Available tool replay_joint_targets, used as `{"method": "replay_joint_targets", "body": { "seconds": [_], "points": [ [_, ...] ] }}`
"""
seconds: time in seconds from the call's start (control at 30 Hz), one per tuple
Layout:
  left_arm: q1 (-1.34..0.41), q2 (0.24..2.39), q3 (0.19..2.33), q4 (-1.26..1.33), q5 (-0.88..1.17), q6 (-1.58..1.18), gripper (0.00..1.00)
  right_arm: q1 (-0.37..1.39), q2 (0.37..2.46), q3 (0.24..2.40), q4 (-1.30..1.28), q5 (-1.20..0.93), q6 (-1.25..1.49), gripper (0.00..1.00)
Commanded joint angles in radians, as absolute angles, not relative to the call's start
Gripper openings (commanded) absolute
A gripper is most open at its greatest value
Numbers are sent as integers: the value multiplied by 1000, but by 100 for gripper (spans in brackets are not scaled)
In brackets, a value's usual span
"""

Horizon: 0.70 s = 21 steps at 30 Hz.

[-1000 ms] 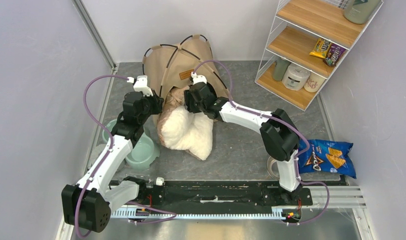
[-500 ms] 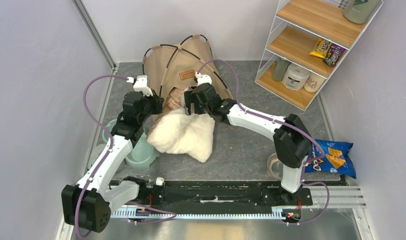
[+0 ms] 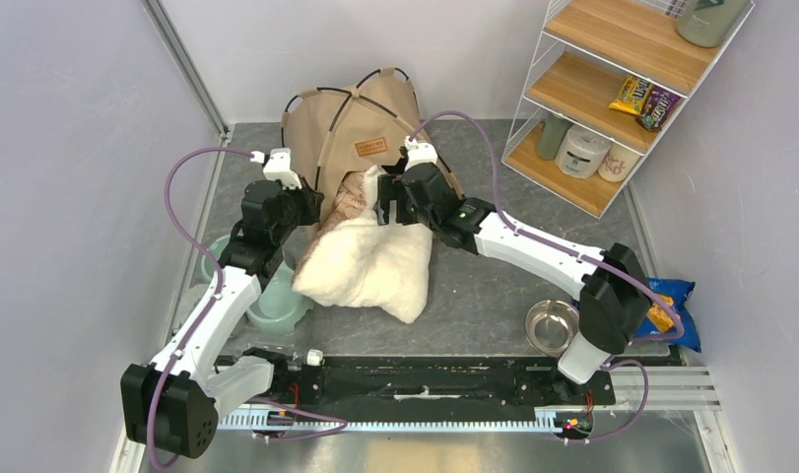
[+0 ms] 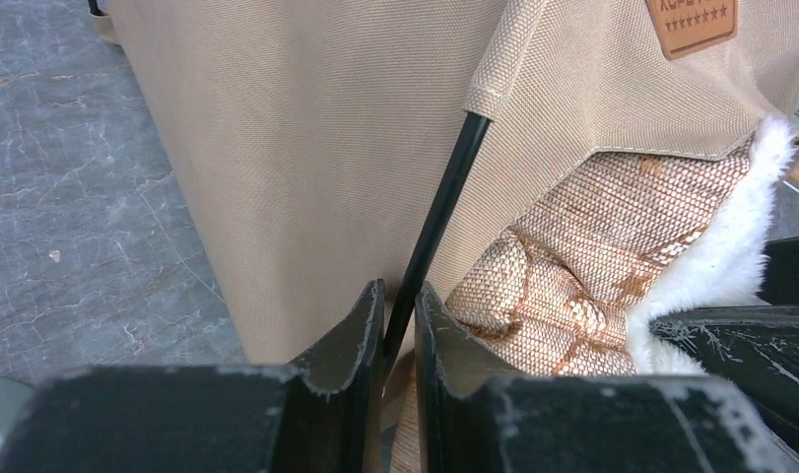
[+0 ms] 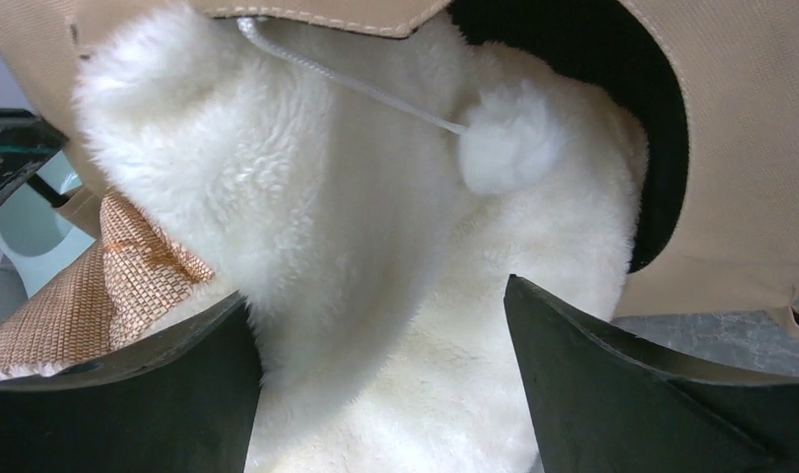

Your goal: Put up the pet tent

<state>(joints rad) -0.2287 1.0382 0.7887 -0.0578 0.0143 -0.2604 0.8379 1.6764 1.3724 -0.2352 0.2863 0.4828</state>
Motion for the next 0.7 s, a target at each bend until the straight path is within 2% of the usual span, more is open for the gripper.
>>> {"method": "replay_joint_targets", "body": {
  "seconds": [0.0,0.07,0.13,0.2,0.3,0.4,0.5,0.6,0.67],
  "points": [
    [-226,1038,827,-42,33,-282,2,839,1648,1306,-50,209,408,85],
    [-225,1036,828,-46,38,-284,2,839,1696,1315,26,185,374,67],
    [-226,1032,828,-48,36,-282,2,836,1753,1356,57,190,359,39],
    [-225,1027,830,-48,38,-279,2,835,1815,1399,62,205,360,28],
    [-225,1025,833,-46,49,-276,2,825,1916,1494,-40,211,421,22],
    [-225,1030,833,-37,73,-273,2,824,2001,1561,-128,209,459,23],
    [-225,1034,828,-26,84,-276,2,825,2029,1586,-175,221,472,32],
    [-226,1033,826,-25,77,-276,2,826,1945,1530,-158,231,475,53],
    [-225,1035,825,-22,72,-279,2,826,1867,1482,-144,235,477,71]
  ]
}}
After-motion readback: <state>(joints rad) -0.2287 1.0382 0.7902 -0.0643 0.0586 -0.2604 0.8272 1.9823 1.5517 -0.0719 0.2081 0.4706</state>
